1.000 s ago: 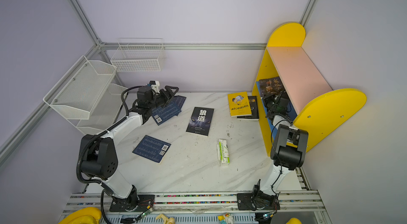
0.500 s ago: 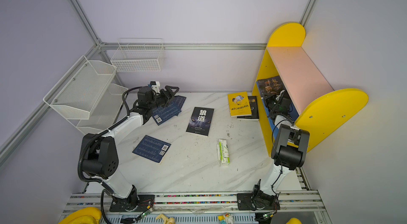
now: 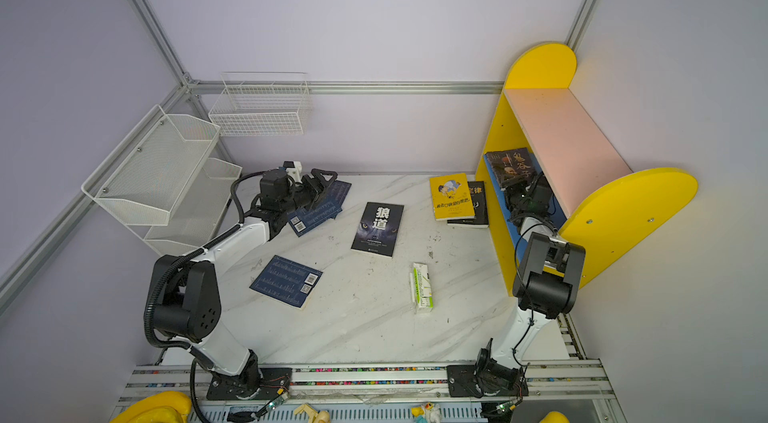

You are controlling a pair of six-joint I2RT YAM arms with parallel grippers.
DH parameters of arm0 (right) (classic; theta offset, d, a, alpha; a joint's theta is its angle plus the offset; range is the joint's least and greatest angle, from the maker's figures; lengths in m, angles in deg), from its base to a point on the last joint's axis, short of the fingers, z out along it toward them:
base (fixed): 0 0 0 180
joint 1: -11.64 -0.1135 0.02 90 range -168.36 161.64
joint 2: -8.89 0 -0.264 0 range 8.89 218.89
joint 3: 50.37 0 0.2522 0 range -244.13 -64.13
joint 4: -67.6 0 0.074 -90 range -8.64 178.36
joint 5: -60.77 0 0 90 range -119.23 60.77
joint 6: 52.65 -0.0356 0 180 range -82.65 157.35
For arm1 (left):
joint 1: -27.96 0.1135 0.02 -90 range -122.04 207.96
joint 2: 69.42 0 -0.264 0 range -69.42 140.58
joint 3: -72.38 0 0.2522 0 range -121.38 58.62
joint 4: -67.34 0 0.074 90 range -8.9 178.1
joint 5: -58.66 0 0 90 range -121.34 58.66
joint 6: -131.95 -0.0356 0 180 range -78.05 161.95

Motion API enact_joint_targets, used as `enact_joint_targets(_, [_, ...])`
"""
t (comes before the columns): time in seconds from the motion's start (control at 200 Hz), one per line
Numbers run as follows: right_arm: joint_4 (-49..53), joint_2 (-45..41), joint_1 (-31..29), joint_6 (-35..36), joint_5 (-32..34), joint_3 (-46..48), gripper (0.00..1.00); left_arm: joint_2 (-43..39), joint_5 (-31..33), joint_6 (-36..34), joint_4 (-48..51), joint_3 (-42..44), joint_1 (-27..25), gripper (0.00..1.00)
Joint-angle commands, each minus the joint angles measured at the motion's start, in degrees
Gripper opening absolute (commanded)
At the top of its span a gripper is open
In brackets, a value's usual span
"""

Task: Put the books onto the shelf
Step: 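Release the purple book and bring both grippers to the black wolf book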

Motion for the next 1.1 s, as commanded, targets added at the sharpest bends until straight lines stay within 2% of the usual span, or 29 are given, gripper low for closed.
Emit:
enact_joint_targets(0.0, [8.5,-3.9,1.6,1.2,4.3,-1.0,0.62,-1.3,-1.3,0.7,-2.4,0.9,0.2,0.87])
enact_joint_targets(0.07, [13.3,-4.9,1.5,2.3,6.0,-1.8,0.63,-0.8,-1.4,0.9,-2.8,0.7,0.2,0.87])
enact_joint_targets(0.17, [15.2,-6.9,1.5,2.3,7.3,-0.6,0.64,-0.2,-2.0,1.4,-3.5,0.5,0.2,0.88])
enact_joint_targets(0.585, [9.2,-7.1,1.5,1.8,4.6,0.5,0.59,1.6,-4.3,1.7,-3.1,-1.4,0.2,0.88])
enact_joint_targets(0.725, [14.4,-10.2,0.4,3.2,6.2,-0.7,0.6,1.0,-4.1,0.2,-1.5,-1.1,0.2,0.88])
enact_joint_targets(0.855, [21.2,-13.9,-5.4,5.5,10.4,-0.2,0.62,1.2,-3.5,-2.9,2.2,-2.6,0.2,0.9])
enact_joint_targets(0.935, [23.7,-16.5,-10.2,4.1,14.4,2.6,0.63,1.6,-3.3,-5.9,5.6,-4.0,0.0,1.0])
enact_joint_targets(1.03, [22.3,-20.2,-17.7,2.1,20.2,7.4,0.63,2.1,-2.6,-10.3,9.8,-5.2,-0.5,1.0])
enact_joint_targets(1.095, [21.3,-20.9,-23.8,3.2,22.3,8.6,0.63,3.0,-2.5,-14.0,13.6,-6.6,-1.2,1.0])
